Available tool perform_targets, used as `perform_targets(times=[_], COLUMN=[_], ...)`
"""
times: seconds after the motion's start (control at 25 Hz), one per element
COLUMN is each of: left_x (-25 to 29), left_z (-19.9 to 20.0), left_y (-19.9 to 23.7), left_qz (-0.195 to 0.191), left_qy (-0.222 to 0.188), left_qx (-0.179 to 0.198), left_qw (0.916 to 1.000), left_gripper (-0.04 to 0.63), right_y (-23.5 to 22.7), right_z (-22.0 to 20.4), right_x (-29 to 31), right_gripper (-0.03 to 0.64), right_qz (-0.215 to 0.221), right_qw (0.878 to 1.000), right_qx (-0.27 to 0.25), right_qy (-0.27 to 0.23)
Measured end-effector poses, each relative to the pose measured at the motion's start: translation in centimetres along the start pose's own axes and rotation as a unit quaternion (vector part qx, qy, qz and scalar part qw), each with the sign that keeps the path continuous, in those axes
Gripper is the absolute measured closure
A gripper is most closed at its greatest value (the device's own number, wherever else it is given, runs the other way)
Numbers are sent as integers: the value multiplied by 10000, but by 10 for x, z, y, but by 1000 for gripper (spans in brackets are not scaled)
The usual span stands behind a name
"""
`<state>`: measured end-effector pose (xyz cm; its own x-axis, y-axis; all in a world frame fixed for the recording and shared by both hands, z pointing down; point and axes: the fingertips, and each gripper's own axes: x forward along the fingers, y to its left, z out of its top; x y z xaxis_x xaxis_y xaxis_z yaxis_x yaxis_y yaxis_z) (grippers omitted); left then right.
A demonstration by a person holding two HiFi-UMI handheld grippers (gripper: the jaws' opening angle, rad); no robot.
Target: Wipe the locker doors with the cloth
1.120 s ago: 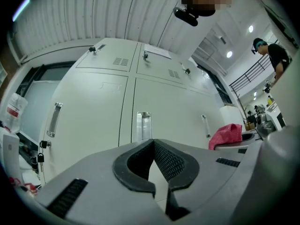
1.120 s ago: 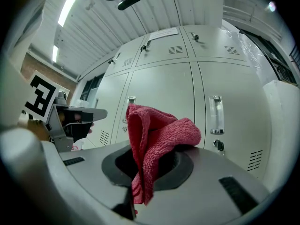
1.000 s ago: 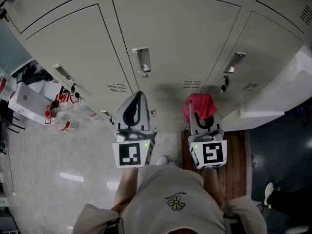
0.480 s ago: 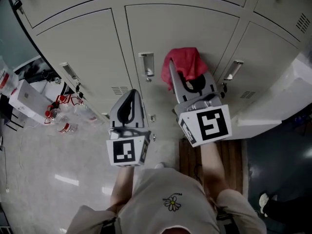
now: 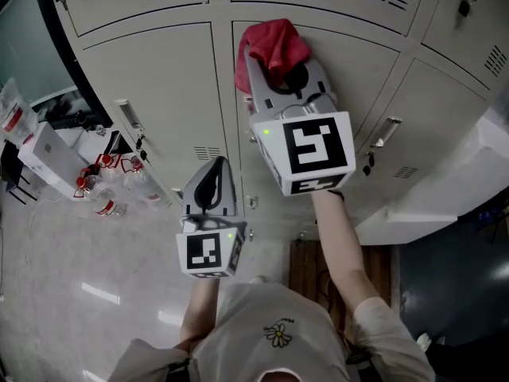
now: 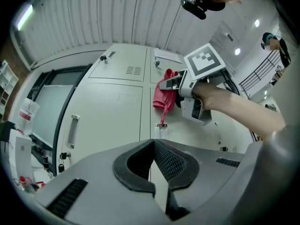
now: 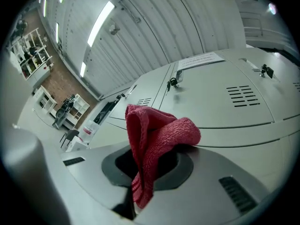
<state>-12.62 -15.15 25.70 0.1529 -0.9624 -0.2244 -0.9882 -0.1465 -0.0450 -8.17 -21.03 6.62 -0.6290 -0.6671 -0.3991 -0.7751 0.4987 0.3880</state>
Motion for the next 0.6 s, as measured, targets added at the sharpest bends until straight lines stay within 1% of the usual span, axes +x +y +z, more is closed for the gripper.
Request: perform_targets(times=[0.12, 0.28, 0.36, 0.52, 0.6], left_x=[-3, -4, -5, -7, -6], left_z=[1, 4, 3, -6, -7], left_y=[8, 16, 18, 20, 19], left_qz=[63, 146, 159, 204, 157], left_qy=[-126, -177, -139, 142, 99], left_qx=[36, 22, 49, -64, -69], left_qw=[9999, 9997, 9998, 9997, 9998], left_gripper=[580, 580, 580, 580, 580], right_y=[4, 9, 10, 10, 9], right_z=[2, 0, -2, -5, -5], right_x=[11, 23, 28, 34, 34], right_gripper=[586, 586, 586, 586, 586], right_qz=[-35, -160, -231, -320, -324], right_qw=[9998, 9982, 9966, 9946, 9943], right_qx=[-199, -548, -735, -919, -951], right_qy=[59, 190, 278, 365, 366])
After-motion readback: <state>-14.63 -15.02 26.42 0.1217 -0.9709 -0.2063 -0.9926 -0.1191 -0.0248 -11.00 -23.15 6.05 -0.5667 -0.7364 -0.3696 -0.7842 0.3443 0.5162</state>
